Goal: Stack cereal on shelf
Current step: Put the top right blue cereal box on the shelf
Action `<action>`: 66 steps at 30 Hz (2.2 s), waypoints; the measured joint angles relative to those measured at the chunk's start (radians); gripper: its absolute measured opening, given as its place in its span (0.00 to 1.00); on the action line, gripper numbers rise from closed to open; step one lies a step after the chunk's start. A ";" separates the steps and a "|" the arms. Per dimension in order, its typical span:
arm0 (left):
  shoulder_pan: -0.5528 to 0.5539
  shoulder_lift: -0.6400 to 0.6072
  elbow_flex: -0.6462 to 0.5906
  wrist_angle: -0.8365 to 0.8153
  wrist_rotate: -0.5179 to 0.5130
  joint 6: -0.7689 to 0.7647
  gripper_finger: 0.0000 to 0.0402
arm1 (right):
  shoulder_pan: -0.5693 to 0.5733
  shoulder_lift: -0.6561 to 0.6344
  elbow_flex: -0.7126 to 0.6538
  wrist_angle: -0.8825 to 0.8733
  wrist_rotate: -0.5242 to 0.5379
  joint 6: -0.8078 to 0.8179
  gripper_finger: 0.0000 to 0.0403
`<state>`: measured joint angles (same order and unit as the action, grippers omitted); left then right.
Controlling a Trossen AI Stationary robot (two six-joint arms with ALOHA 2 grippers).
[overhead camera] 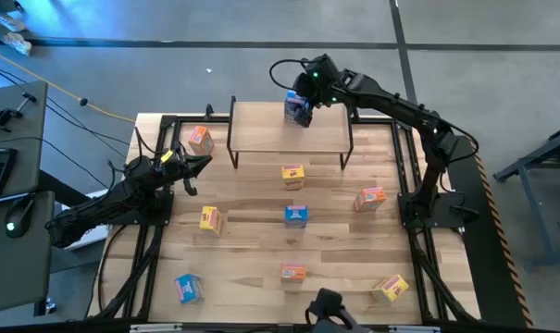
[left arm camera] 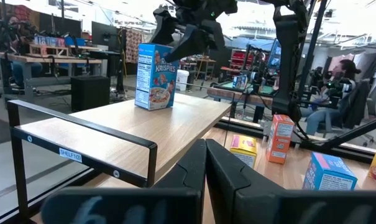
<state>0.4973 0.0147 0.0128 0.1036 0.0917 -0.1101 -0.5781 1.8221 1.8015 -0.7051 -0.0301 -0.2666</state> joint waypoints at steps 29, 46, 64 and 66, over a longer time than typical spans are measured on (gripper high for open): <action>0.000 0.000 0.000 -0.010 0.001 0.000 0.01 | -0.127 -0.005 0.226 -0.439 -0.192 -0.194 0.39; 0.000 0.000 0.000 -0.007 -0.002 0.024 0.01 | -0.270 -0.012 0.206 -0.457 -0.271 -0.345 0.38; 0.000 0.000 0.000 -0.009 -0.003 0.028 0.01 | -0.312 -0.104 0.001 -0.305 -0.363 -0.413 0.38; 0.000 0.000 0.000 -0.007 -0.004 0.034 0.01 | -0.315 -0.117 -0.032 -0.280 -0.366 -0.424 0.38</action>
<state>0.4969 0.0151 0.0124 0.0963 0.0876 -0.0765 -0.8932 1.7047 1.7696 -0.9853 -0.3958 -0.6910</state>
